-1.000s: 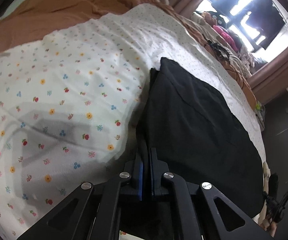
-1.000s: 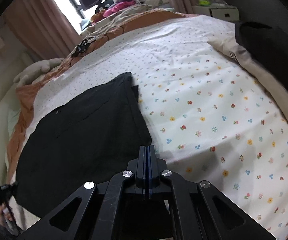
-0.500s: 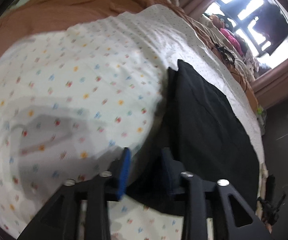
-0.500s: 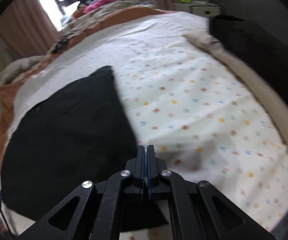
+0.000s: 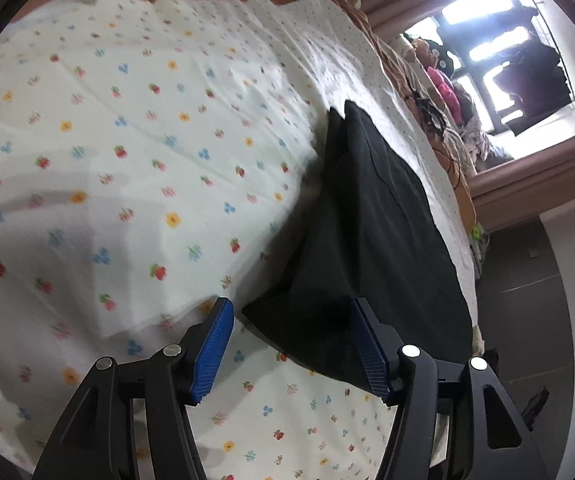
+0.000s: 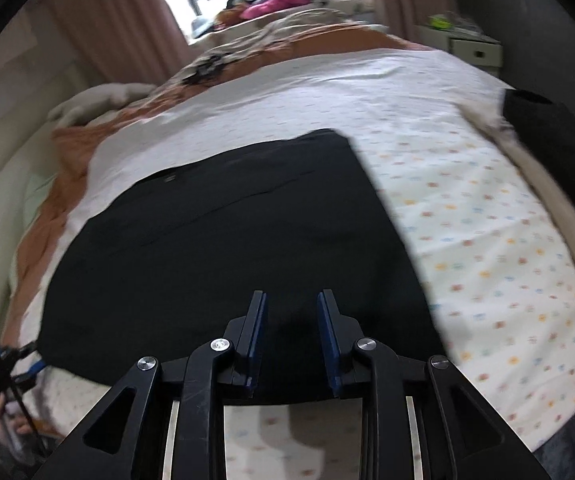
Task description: Fold large clothes
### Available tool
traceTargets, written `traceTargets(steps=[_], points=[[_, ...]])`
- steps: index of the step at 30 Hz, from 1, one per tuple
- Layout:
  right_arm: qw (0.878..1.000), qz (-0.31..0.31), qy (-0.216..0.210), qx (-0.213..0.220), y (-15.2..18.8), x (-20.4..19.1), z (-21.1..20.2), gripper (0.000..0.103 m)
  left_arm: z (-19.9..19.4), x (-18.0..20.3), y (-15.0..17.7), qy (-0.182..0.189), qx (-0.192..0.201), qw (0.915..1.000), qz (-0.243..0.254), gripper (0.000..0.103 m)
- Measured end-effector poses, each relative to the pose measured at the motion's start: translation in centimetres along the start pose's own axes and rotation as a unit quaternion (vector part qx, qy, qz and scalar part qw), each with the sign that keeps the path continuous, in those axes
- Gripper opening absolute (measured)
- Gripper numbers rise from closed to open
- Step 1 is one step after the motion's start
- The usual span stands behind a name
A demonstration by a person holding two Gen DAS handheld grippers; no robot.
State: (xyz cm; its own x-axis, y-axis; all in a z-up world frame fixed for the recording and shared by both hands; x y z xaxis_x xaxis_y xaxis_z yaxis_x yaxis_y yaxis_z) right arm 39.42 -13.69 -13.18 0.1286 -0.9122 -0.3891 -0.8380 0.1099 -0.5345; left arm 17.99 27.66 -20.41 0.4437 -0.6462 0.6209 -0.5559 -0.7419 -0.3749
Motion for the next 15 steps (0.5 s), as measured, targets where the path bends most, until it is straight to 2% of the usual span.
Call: traceTargets(steps=[5, 10, 11, 15], points=[[0.999, -0.04, -0.026, -0.02, 2.0, -4.5, 0.6, 0.027, 0.8, -0.5, 0.2, 0.025, 0.005, 0.9994, -0.021, 0.062], [0.996, -0.061, -0.053, -0.045, 3.7, -7.7, 1.3, 0.027, 1.6, -0.2, 0.0, 0.043, 0.006, 0.9989, -0.016, 0.062], [0.995, -0.065, -0.059, -0.051, 4.1, -8.3, 1.5, 0.027, 1.9, -0.2, -0.1, 0.048, 0.007, 0.9987, -0.017, 0.059], [0.991, -0.081, -0.079, -0.069, 5.2, -10.7, 2.2, 0.027, 2.9, 0.0, -0.1, 0.053, 0.0, 0.9985, -0.015, 0.037]])
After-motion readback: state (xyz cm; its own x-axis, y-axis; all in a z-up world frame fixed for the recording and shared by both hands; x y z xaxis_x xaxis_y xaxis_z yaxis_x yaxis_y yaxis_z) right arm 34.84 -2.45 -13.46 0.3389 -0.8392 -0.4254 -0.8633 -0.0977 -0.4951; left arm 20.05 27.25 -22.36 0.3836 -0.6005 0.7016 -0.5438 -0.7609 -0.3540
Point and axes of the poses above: each gripper's, at about its wrist camera, not at the fingertips, and z roughly the way its jaws point, x to its right, y to its underside, the point moved 4 cm from there along z, roughly the way its jaws point, and after that the axes turned 9 degrees about z, right-handed, at the moved point
